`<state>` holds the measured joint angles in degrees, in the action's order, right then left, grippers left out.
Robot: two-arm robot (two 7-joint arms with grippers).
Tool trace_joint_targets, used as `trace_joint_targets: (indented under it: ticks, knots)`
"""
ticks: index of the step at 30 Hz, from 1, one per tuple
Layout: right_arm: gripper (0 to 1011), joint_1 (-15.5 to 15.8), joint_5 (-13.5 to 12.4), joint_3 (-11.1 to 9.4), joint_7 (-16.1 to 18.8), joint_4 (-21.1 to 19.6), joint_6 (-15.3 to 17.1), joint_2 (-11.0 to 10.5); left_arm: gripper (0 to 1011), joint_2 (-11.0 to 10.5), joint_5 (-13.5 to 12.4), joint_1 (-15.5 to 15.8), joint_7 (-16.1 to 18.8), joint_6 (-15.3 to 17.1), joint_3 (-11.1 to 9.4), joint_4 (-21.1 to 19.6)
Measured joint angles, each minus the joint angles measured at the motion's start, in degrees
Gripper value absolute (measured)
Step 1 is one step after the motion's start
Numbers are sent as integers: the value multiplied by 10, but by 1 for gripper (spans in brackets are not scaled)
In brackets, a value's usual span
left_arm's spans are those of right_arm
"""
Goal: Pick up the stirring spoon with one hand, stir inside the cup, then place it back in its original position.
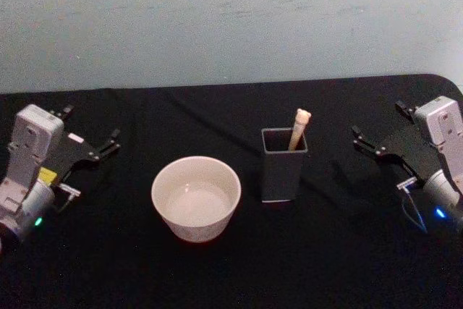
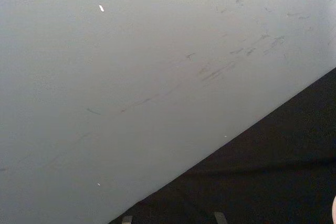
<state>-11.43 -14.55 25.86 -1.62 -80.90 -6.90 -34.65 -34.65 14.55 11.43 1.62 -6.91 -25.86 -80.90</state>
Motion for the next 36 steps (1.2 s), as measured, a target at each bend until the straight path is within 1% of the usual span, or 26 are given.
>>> trace_joint_targets:
  ticks: [36]
  knots:
    - [1003,0,0,0,0,0,0,0,1001,0,0,0,0,0,0,0]
